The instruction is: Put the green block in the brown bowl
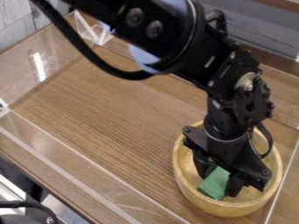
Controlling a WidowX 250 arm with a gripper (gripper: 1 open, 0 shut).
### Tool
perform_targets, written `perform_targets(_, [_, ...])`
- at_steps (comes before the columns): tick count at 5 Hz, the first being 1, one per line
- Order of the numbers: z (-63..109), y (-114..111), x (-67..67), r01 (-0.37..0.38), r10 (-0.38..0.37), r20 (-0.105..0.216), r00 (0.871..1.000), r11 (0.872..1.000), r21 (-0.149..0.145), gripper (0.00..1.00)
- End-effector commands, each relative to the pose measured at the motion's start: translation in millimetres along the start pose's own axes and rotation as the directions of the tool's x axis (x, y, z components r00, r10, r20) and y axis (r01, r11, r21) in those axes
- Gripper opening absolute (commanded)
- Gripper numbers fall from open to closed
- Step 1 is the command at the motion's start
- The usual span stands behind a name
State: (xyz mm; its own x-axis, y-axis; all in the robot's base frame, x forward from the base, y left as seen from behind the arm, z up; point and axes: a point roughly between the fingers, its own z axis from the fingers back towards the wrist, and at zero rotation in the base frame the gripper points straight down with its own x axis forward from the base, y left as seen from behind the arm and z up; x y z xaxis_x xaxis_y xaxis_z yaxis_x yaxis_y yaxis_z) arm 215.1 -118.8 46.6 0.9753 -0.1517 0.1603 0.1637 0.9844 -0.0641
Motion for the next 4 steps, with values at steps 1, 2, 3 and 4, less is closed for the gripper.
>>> perform_targets(1, [6.4,-4.9,8.9,0.017,-0.016,0.037,0.999,1.000,-0.005,0.00])
perform_targets(2, [6.1,-4.4,9.8,0.016,-0.017,0.038,0.999,1.000,0.001,0.00])
perform_targets(3, [6.1,-4.0,10.7,0.017,-0.017,0.038,0.999,1.000,0.007,0.00])
perform_targets(4, [6.2,-3.7,11.4,0.017,-0.017,0.039,0.999,1.000,0.011,0.00])
